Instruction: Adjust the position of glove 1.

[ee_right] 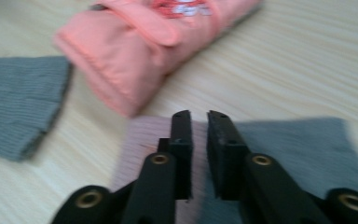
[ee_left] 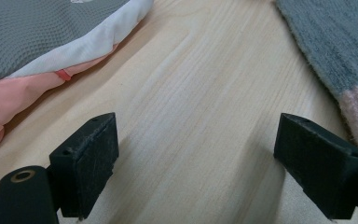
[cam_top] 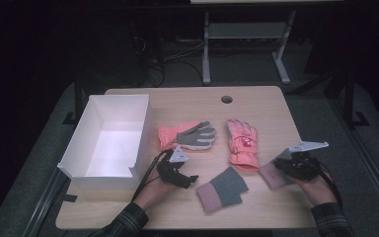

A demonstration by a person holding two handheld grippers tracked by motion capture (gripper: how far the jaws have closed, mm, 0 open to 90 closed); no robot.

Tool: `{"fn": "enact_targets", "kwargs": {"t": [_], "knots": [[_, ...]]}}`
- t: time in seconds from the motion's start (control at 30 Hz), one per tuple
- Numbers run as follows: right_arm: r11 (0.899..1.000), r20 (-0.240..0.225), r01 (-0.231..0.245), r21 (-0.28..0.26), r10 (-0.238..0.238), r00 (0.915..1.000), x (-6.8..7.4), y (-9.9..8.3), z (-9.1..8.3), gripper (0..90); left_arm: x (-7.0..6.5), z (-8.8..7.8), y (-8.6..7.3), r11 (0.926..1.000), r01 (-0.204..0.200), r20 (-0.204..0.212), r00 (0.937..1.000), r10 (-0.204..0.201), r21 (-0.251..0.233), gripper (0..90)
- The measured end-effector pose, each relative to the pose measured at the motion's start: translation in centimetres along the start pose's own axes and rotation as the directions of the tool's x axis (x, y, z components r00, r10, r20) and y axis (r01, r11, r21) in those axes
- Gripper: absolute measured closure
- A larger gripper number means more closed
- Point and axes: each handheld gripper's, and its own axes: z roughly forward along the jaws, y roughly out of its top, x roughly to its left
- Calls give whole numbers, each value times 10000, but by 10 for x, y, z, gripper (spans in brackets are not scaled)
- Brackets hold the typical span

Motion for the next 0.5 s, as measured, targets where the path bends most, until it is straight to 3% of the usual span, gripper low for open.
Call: {"fn": "enact_targets", "kwargs": {"t": [0.1, 0.23, 0.3, 0.37, 0.5], "knots": [[9990, 354, -416, 157, 410, 9985, -14, -14, -2, 658, 0, 0, 0, 10000, 30, 9, 10000, -30, 0, 130], [9976, 400, -656, 229, 647, 9971, -19, -21, 3, 581, 0, 0, 0, 10000, 63, 14, 10000, -63, 1, 130], [9959, 333, -769, 477, 754, 9966, -20, -23, 8, 572, 0, 0, 0, 10000, 61, 11, 10000, -61, 2, 130], [9963, 352, -763, 395, 749, 9966, -20, -24, 10, 582, 0, 0, 0, 10000, 59, 9, 10000, -59, 2, 130], [9961, 649, -619, 631, 578, 9962, -17, -23, 11, 671, 0, 0, 0, 10000, 33, -5, 10000, -33, -5, 130]]}}
